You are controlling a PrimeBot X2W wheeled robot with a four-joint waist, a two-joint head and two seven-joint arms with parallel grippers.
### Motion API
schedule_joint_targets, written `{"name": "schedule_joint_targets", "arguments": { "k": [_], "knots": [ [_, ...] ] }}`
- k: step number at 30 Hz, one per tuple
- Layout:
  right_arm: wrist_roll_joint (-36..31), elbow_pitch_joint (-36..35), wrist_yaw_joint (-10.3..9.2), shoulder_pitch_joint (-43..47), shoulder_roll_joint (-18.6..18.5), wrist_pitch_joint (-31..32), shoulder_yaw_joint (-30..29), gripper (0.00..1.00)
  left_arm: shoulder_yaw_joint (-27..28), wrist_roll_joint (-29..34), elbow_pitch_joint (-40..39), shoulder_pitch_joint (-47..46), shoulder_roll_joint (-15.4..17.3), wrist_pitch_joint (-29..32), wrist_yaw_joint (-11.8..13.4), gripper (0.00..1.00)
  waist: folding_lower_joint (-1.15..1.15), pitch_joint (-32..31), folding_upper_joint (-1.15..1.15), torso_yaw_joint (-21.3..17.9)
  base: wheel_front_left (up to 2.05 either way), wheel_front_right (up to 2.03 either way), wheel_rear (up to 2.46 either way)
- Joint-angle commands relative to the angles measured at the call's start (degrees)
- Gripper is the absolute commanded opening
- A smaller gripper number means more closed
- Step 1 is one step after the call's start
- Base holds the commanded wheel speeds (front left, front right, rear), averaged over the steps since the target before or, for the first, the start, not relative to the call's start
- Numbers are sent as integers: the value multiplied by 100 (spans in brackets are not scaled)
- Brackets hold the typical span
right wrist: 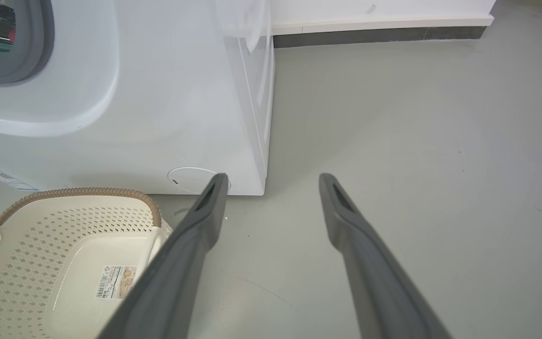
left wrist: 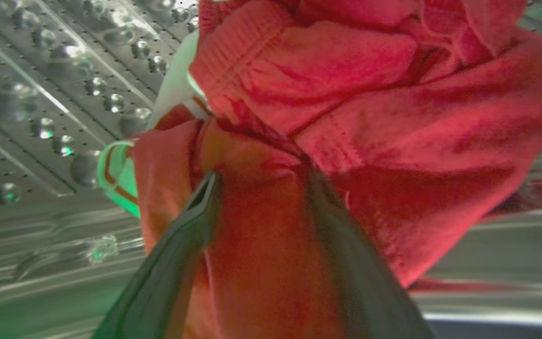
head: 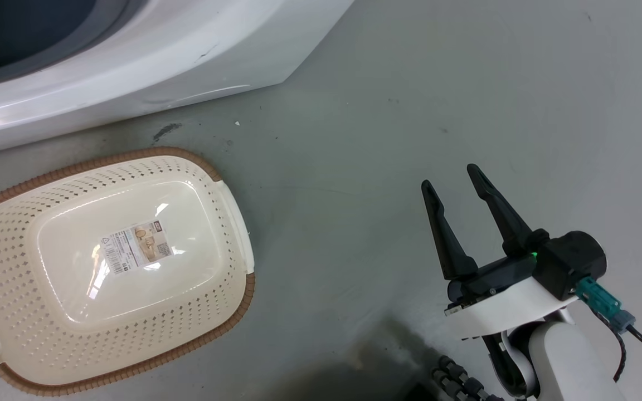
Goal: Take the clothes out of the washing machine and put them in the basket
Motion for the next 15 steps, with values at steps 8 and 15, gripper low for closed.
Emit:
{"name": "schedule_joint_targets", "arguments": {
  "k": [8, 15],
  "knots": [
    [29, 92, -6, -222, 12, -71, -47, 100, -18, -79, -153, 202, 27, -265, 239, 0, 0, -15, 0, 6, 0, 0, 0],
    [-65, 89, -6, -246, 12, -29, -166, 100, 115, -256, -550, 566, -46, -1392, 464, 0, 0, -247, 0, 77, 0, 0, 0]
  ]
}}
